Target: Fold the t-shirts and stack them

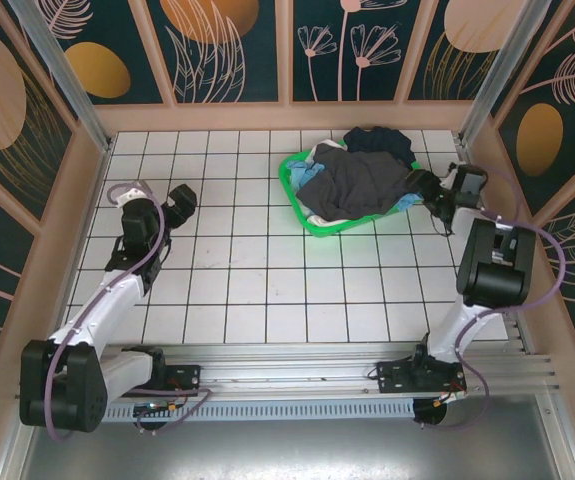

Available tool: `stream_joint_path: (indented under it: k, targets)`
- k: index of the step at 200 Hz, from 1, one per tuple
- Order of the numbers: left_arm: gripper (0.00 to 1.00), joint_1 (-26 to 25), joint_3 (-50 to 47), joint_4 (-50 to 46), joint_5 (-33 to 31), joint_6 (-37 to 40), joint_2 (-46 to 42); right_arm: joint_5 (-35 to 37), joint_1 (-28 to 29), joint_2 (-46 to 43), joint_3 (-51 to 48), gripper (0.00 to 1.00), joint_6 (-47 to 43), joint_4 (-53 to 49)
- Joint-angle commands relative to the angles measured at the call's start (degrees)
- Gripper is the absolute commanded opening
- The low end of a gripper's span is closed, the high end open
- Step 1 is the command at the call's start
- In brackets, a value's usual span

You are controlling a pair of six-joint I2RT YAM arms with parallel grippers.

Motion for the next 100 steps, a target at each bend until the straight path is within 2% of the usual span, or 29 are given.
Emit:
stream_joint_path:
  k: [1, 31, 64, 80, 87, 100]
  targets:
    - [0.99, -0.1, 4.0, -2.4, 3.8, 3.8, 1.4, -1.7, 4.8, 1.0, 3.0, 0.60, -1.1, -4.4]
    - [0.99, -0.1, 7.5, -5.9, 6.6, 7.1, 3.7, 1.1, 11.6, 2.1, 6.2, 0.52, -2.9, -8.1]
    - [0.96, 0.0, 8.5, -6.1, 10.1, 8.4, 6.9, 1.3, 18.0, 5.4, 11.3, 0.48, -6.2, -9.0]
    - [0.94, -0.4, 10.5, -7.9, 11.7, 10.2, 9.4, 1.1, 20.9, 8.6, 15.5, 0.38, -7.0, -9.8]
    - [0.93, -0.8, 11.4, -8.9, 12.6, 12.1, 10.7, 1.8, 22.6, 10.0, 17.4, 0.38, -7.5, -10.3]
    - [0.91, -3.0, 13.7, -12.3, 10.5, 15.8, 12.4, 2.2, 25.7, 12.9, 22.2, 0.41, -10.2, -12.7]
